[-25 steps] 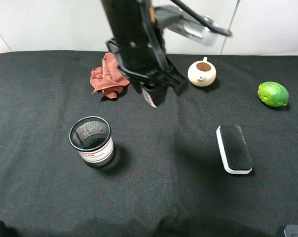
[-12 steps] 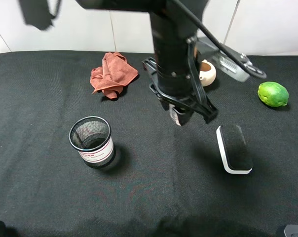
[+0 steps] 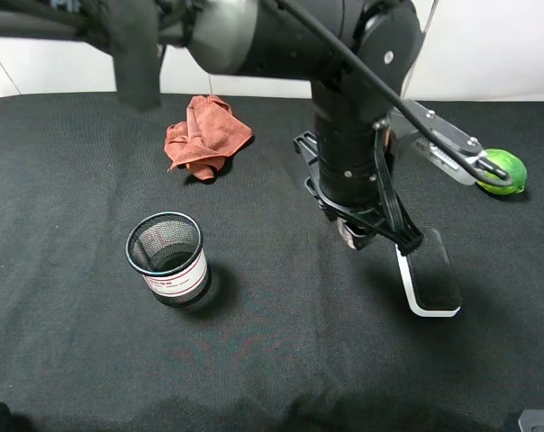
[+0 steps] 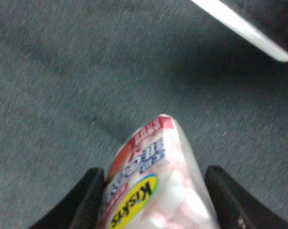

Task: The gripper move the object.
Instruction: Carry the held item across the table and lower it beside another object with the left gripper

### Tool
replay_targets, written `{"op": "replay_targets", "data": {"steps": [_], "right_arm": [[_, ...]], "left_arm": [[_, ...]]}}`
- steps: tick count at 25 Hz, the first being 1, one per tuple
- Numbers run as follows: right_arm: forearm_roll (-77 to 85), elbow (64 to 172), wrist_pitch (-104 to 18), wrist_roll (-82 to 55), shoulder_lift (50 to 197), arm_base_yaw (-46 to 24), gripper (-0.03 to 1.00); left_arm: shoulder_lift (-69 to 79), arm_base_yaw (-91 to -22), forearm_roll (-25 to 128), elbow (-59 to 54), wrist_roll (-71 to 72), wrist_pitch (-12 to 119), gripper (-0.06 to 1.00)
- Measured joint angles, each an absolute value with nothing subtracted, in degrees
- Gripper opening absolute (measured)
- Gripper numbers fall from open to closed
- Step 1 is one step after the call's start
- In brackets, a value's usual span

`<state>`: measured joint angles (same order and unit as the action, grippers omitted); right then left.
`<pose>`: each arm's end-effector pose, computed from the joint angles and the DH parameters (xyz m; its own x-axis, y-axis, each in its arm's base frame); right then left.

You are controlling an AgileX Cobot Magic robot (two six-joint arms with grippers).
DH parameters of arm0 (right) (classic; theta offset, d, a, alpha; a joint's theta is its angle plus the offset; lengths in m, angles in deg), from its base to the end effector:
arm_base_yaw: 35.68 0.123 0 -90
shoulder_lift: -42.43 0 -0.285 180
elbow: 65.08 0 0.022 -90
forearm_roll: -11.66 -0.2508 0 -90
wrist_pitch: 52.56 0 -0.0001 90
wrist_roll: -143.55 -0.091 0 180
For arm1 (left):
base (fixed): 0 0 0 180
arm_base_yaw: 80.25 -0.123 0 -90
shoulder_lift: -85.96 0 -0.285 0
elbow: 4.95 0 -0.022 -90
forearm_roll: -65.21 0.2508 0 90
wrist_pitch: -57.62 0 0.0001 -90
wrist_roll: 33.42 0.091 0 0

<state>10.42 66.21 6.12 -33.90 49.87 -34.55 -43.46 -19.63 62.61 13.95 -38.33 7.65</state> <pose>-0.0041 0.0016 0.2796 -0.4183 -0.0415 -0.9074 -0.0504 0.9985 -0.0224 0.2199 -0.3971 0.1901 -0.5598 0.7607 -0.3285 0.8178 0.5712 -0.0709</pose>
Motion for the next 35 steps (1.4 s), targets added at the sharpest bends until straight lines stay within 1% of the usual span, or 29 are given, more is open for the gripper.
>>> {"op": "replay_targets", "data": {"steps": [10,35], "right_arm": [[10.4,66.2,6.1,-33.9,49.9,-34.5,0.69],[10.4,66.2,6.1,-33.9,49.9,-34.5,0.69]], "left_arm": [[-47.0,-18.0,62.6,14.0,-38.3,11.1,0.51],[-52.1,-17.4,62.4,14.0,-37.5,17.0,0.51]]}}
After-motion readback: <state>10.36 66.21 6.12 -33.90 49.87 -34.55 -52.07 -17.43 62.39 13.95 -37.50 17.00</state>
